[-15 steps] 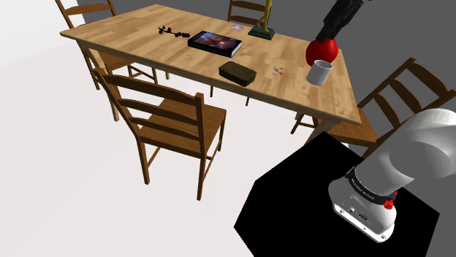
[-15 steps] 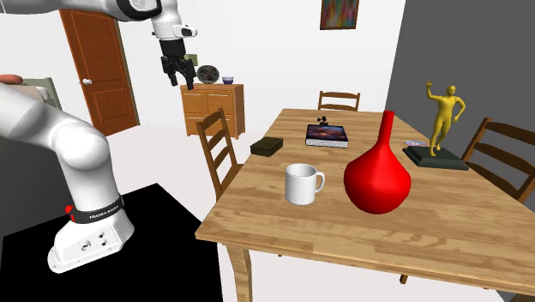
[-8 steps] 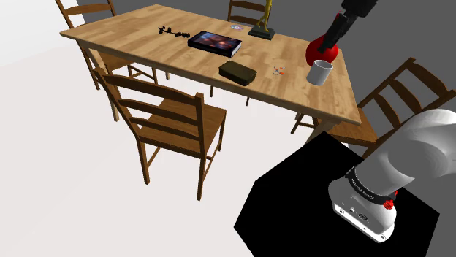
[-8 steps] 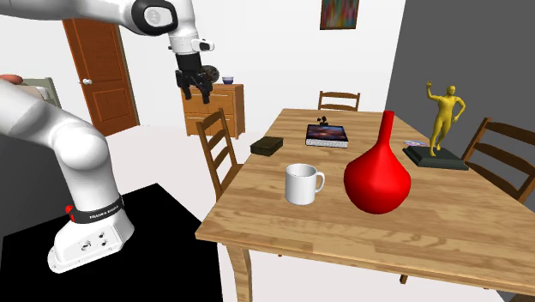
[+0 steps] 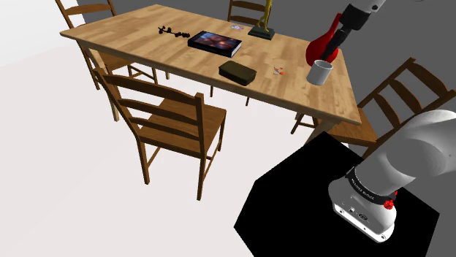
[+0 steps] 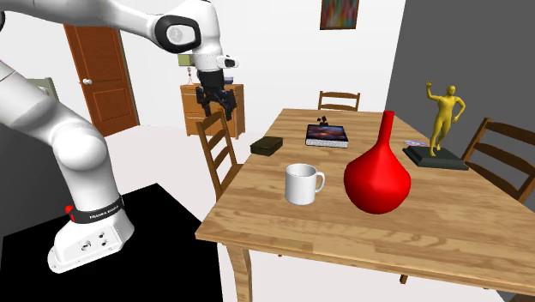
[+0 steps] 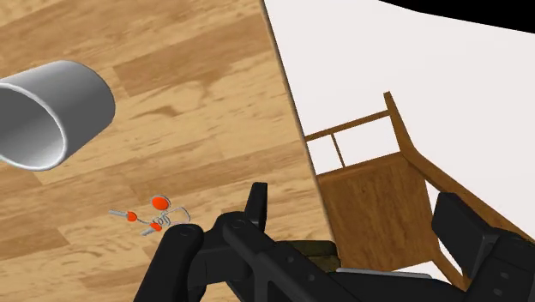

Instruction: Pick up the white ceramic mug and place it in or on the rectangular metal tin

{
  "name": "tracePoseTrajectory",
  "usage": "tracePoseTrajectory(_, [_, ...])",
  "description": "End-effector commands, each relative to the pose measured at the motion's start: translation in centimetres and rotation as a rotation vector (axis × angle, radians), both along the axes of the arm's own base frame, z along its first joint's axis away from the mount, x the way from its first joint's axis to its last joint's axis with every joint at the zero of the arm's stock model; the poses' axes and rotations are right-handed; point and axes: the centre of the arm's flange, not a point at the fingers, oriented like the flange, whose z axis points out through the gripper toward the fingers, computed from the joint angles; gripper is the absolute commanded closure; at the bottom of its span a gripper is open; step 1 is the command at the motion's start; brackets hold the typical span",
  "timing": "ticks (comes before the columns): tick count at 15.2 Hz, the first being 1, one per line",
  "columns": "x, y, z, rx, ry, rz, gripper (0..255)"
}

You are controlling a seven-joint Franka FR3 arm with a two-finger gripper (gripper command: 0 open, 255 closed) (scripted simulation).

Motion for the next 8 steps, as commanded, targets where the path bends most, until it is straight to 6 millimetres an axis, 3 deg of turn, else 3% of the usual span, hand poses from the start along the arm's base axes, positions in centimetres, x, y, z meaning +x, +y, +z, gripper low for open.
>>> tracePoseTrajectory(1, [0.9,-2.1,-1.3,-0.008,0.001,0.014,0])
tracePoseTrajectory(8, [3.5,-9.6,-5.5,-0.032,0.009,0.055,0])
